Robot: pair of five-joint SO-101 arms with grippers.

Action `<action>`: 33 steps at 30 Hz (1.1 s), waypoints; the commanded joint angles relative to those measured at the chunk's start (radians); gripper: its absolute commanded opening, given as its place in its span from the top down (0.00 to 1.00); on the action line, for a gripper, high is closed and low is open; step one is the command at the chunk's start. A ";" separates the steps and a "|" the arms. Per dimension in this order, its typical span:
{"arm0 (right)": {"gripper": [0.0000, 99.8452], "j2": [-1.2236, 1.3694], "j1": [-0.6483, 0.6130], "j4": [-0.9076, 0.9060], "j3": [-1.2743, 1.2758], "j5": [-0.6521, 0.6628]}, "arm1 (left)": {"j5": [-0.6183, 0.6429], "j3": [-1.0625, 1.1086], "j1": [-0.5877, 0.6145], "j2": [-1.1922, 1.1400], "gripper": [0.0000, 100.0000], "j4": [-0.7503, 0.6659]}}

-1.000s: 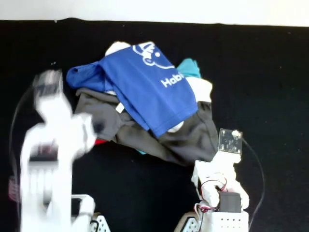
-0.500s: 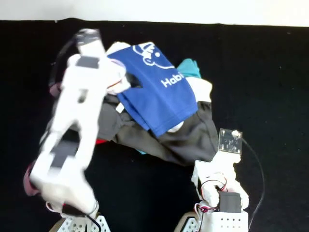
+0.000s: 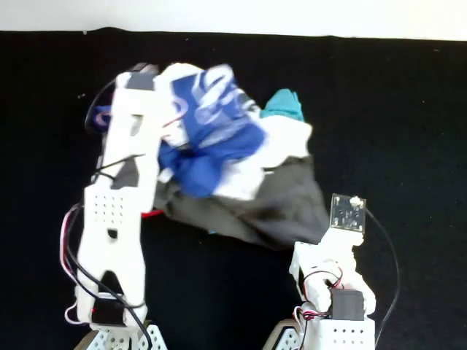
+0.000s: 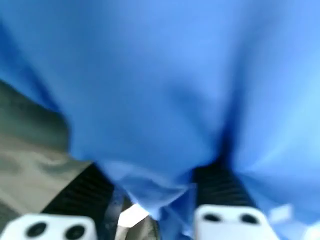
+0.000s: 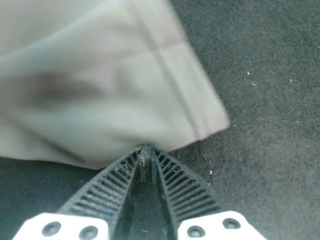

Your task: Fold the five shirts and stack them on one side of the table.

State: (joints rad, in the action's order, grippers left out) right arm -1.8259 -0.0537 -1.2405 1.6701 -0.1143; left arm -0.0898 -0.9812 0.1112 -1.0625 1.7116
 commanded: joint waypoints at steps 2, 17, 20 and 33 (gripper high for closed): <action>0.99 -0.007 -0.008 -0.005 0.139 0.011 | -0.023 -0.042 0.219 -0.036 0.99 0.049; 0.99 -0.007 -0.008 -0.005 0.139 0.011 | -0.210 -0.271 0.875 0.458 0.99 0.049; 0.99 -0.007 -0.008 -0.005 0.139 0.011 | -0.222 -0.394 0.946 0.499 0.99 0.049; 0.99 -0.007 -0.008 -0.005 0.139 0.011 | -0.221 -0.321 0.872 0.501 0.99 0.051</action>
State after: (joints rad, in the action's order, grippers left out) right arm -1.8259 -0.0522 -1.2405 1.6701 -0.1143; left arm -0.3046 -1.3817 1.0426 -0.6391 1.7622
